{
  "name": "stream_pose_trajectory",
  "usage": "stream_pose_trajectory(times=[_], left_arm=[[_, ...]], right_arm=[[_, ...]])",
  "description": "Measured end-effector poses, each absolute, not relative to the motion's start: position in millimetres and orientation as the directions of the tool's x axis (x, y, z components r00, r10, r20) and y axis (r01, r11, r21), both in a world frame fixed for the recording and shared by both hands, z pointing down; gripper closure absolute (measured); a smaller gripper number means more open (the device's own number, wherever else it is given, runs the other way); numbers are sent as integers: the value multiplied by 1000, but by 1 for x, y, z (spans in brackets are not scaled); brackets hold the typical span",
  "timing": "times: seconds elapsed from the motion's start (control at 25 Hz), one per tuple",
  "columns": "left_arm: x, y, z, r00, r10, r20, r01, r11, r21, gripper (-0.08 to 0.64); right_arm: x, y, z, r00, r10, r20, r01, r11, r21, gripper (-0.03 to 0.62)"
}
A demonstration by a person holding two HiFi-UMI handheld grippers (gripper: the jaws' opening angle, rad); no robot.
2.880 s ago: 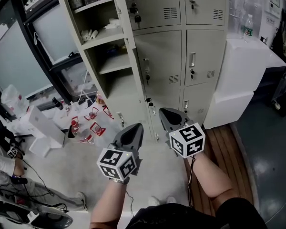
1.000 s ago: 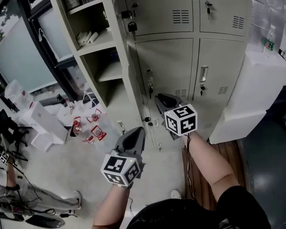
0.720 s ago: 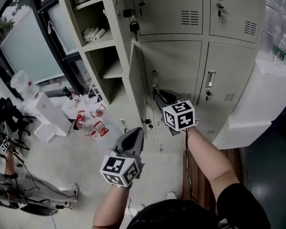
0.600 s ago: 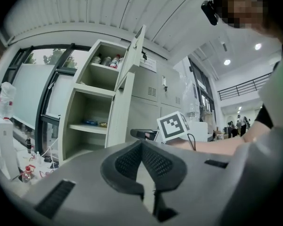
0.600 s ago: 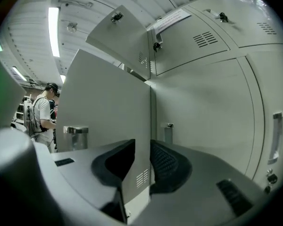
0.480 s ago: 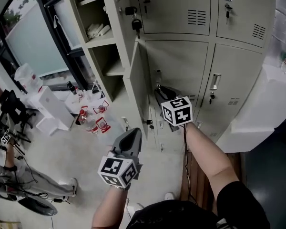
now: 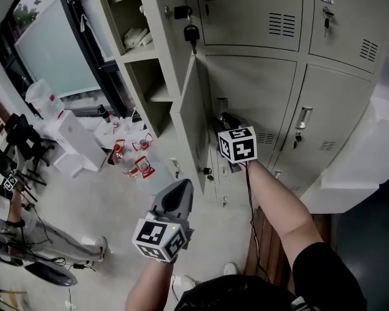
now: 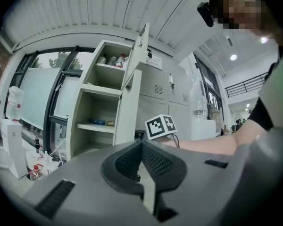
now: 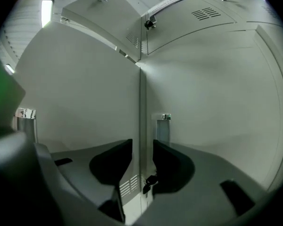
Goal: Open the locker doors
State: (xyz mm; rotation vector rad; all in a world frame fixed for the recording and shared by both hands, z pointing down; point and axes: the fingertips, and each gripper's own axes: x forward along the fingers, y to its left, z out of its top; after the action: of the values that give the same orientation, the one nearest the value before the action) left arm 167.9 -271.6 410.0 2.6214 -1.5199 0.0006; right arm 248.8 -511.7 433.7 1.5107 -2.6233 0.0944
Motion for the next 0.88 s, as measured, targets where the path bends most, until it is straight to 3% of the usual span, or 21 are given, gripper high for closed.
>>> stream_pose_trajectory(times=[0.48,0.88], left_arm=[[149,-288,416,472,-879,71,-880,-464,106,561],[132,-291,418,463,-883,76,-884,-454,111,561]], right_arm=[[240,-548,440,-408,-904,129,-907,418,53,405],[230,-559,444,-371,-916,155,-925,379,27,414]])
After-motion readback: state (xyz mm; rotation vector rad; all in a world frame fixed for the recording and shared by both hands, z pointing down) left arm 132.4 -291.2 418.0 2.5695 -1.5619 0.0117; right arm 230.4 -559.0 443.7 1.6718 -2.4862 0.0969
